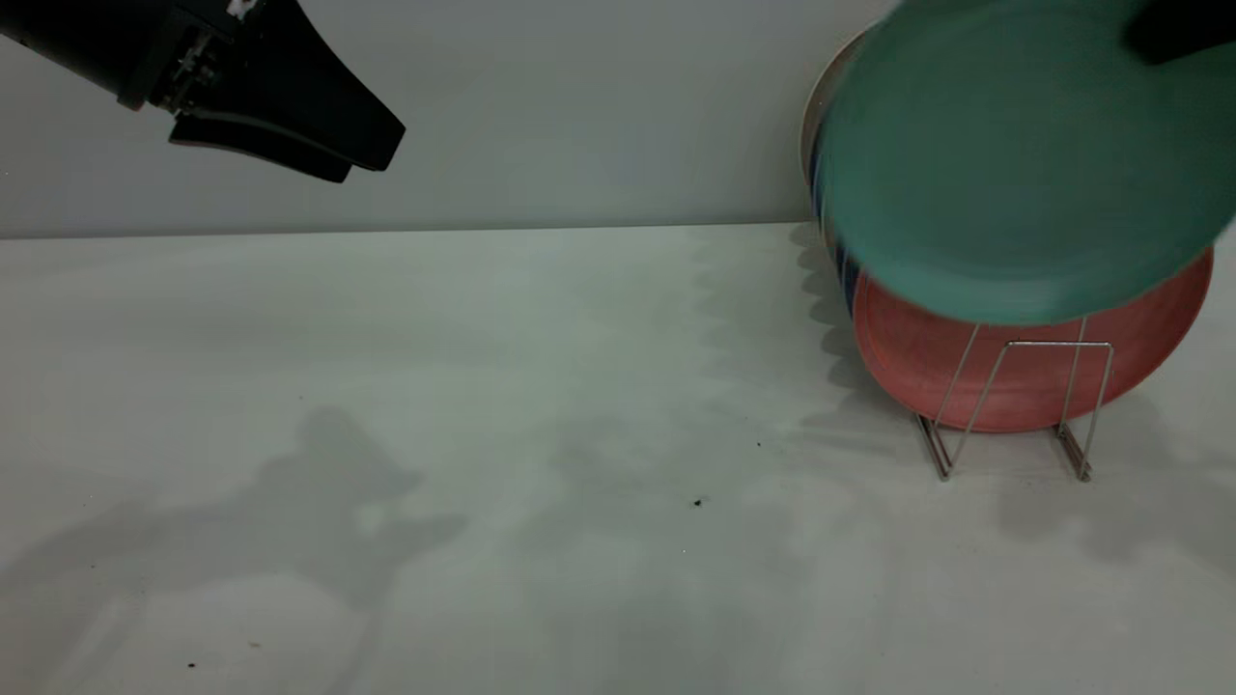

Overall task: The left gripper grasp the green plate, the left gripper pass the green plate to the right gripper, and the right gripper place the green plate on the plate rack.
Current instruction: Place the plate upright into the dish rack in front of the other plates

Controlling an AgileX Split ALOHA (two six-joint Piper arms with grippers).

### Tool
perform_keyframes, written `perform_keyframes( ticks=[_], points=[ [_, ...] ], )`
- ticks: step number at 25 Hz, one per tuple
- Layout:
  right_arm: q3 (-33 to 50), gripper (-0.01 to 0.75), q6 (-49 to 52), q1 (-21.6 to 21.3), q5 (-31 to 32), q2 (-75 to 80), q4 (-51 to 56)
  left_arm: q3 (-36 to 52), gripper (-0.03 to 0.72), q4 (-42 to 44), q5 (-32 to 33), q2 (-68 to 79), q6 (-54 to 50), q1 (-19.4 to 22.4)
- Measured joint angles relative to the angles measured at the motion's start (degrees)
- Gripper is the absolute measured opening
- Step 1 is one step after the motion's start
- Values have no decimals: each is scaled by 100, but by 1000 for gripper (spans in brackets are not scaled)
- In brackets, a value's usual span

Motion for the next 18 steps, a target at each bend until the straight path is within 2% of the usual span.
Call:
perform_keyframes(
  ticks=[4, 9, 18],
  points=[
    [5, 79, -318, -193, -20, 0, 146, 0, 578, 0, -4, 0, 0, 0],
    [16, 79, -653, -193, -91, 52, 194, 0, 578, 0, -4, 0, -38, 0],
    [18, 79, -687, -193, -139, 486, 195, 0, 578, -19, -4, 0, -122, 0]
  ],
)
